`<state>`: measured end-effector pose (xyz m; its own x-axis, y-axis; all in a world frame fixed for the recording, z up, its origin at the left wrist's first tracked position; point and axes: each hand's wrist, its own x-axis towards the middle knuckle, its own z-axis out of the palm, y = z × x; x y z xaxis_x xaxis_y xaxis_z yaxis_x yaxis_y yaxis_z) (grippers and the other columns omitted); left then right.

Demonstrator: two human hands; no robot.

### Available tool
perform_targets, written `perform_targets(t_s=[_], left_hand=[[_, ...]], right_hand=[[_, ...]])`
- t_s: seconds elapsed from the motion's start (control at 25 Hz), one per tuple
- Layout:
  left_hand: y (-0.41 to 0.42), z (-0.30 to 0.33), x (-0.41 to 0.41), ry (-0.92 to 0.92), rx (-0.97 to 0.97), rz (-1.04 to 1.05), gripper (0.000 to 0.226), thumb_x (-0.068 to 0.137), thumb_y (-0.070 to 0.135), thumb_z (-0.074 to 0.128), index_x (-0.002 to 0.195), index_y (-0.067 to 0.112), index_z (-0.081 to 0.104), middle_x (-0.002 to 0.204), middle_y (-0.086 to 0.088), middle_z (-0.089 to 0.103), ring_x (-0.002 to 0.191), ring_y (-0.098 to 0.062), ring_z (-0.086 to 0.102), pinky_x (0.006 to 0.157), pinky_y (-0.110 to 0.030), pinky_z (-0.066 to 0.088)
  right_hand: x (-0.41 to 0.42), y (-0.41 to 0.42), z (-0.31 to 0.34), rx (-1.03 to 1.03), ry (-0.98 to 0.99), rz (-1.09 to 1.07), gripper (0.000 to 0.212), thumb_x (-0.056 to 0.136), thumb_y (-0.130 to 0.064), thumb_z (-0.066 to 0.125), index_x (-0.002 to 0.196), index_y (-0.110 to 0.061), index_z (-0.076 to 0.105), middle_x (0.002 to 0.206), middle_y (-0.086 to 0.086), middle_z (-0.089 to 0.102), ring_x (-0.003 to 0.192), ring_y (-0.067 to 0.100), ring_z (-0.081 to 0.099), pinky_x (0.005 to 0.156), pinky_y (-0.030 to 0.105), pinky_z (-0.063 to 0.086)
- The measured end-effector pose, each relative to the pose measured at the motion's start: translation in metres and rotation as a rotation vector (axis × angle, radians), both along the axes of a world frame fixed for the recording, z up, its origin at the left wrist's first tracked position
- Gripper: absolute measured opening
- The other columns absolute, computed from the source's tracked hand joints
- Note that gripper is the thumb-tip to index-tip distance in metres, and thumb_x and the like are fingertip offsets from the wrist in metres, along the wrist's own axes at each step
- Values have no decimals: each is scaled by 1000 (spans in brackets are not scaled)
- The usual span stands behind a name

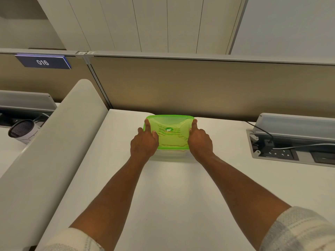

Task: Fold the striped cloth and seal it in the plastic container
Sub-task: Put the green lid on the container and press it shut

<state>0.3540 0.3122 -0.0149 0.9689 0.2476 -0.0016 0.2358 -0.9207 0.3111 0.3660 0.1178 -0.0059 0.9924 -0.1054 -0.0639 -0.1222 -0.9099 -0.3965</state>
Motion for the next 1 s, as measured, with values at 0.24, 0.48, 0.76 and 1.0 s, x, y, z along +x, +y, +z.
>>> perform_targets(t_s=[0.24, 0.48, 0.76, 1.0], left_hand=[[0, 2, 0, 11, -9, -13, 63, 99, 39, 28, 156, 18, 11, 117, -20, 52, 95, -43, 60, 77, -44, 45], [3, 3, 0, 19, -50, -15, 64, 99, 40, 28, 156, 21, 8, 115, -20, 54, 97, -43, 60, 80, -45, 45], [4, 9, 3, 46, 12, -47, 64, 99, 41, 29, 156, 20, 8, 113, -20, 56, 98, -42, 60, 80, -43, 44], [10, 6, 18, 64, -13, -40, 66, 97, 44, 29, 156, 28, 3, 103, -18, 66, 94, -39, 62, 72, -38, 39]], right_hand=[[-1, -1, 0, -9, 2, 9, 55, 99, -18, 27, 153, -18, 15, 107, 20, 61, 96, 40, 59, 71, 38, 38], [-2, -1, 1, -25, -12, 29, 58, 96, -15, 29, 152, -16, 14, 105, 20, 61, 95, 40, 59, 72, 39, 41], [-4, 1, 7, -44, 18, 23, 60, 96, -13, 27, 153, -15, 10, 111, 20, 60, 99, 39, 59, 77, 40, 44], [-1, 5, 6, -91, 37, 31, 63, 95, -10, 30, 153, -13, 7, 110, 19, 60, 97, 38, 60, 73, 38, 43]])
